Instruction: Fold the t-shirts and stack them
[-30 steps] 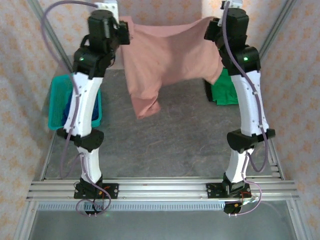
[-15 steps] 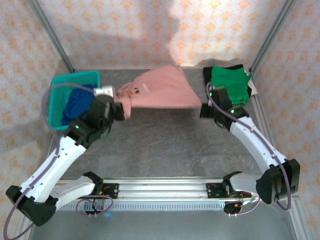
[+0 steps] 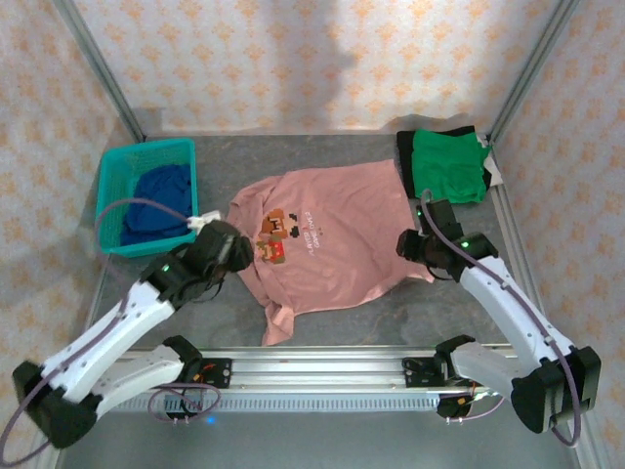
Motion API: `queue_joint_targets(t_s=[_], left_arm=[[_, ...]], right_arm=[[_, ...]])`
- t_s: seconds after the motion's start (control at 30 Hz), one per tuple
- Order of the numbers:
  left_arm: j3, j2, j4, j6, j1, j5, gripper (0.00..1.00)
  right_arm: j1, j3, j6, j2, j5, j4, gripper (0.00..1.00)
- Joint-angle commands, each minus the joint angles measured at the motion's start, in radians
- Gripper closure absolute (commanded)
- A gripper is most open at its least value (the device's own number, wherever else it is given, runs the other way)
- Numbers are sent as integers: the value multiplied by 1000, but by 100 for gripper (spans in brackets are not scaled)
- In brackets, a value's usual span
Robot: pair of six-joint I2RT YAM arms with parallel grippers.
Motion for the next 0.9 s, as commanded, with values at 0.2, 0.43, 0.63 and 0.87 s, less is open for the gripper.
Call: queue_joint_targets(t_s=[0.2, 0.43, 0.63, 0.87], left_arm=[[449, 661, 46, 170, 216, -15, 33], [1142, 1226, -118, 311, 294, 6, 36], [1649, 1606, -351, 403, 300, 96, 36], [1483, 1567, -239, 405, 310, 143, 57]], right_arm=[[1, 139, -7, 296, -44, 256, 45], [8, 197, 32, 585, -39, 338, 46], [62, 81, 102, 588, 12, 365, 46], [74, -43, 153, 508, 34, 345, 46]])
